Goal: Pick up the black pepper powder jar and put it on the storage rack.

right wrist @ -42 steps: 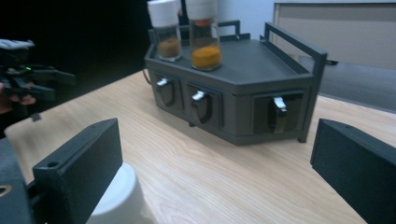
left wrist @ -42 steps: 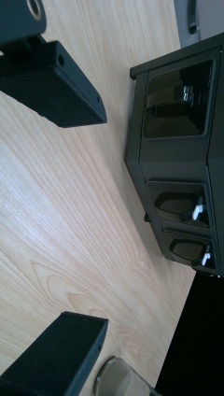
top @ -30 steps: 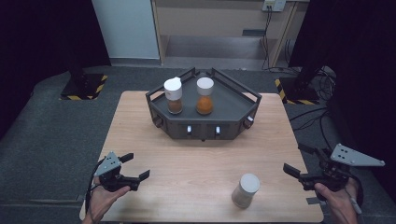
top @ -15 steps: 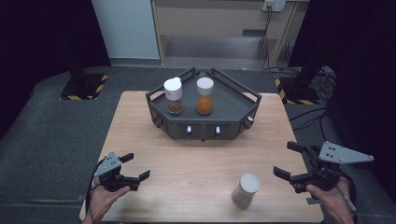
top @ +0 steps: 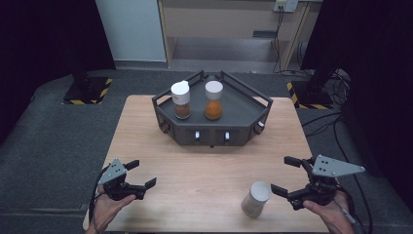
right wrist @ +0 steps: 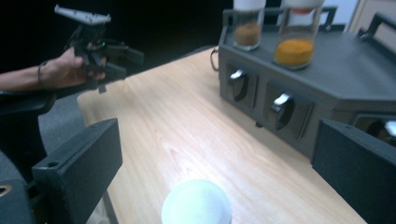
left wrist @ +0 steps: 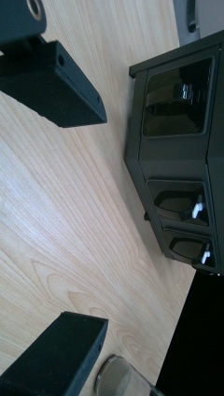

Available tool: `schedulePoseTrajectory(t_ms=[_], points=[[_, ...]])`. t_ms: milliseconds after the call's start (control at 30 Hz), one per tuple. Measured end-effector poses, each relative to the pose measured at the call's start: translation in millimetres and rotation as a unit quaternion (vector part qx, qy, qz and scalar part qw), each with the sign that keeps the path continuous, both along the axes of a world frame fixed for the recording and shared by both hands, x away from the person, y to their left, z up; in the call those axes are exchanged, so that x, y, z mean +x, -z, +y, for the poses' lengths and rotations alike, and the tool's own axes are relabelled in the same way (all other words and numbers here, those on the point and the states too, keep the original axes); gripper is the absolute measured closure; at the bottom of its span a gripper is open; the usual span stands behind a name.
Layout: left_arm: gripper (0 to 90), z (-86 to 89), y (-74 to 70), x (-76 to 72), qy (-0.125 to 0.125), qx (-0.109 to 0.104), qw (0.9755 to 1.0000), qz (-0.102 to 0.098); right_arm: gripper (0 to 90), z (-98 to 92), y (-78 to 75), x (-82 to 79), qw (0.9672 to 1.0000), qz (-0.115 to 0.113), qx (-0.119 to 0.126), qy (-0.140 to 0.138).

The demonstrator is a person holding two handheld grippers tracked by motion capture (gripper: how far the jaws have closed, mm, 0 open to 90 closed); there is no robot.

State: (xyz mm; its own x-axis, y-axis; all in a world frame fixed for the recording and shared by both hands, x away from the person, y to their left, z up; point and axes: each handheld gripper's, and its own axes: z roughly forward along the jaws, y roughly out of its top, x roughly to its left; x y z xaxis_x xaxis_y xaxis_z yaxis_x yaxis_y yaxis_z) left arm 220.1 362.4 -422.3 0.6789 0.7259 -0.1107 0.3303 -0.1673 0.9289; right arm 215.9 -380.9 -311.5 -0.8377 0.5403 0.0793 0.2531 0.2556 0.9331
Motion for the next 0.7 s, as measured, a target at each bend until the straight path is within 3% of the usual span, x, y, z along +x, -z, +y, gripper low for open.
schedulePoseTrajectory(t_ms=[367, 700], points=[[2.3, 0.1, 0.0, 0.1, -0.001, 0.001, 1.0000, 0.000, 3.2, 21.3, 15.3, -2.8, 0.9984, 0.003, -0.055, -0.012], [2.3, -0.2, -0.4, -0.1, 0.000, 0.002, 1.0000, -0.001, 3.7, 26.7, 27.7, -1.2, 0.9975, 0.014, -0.069, -0.011]])
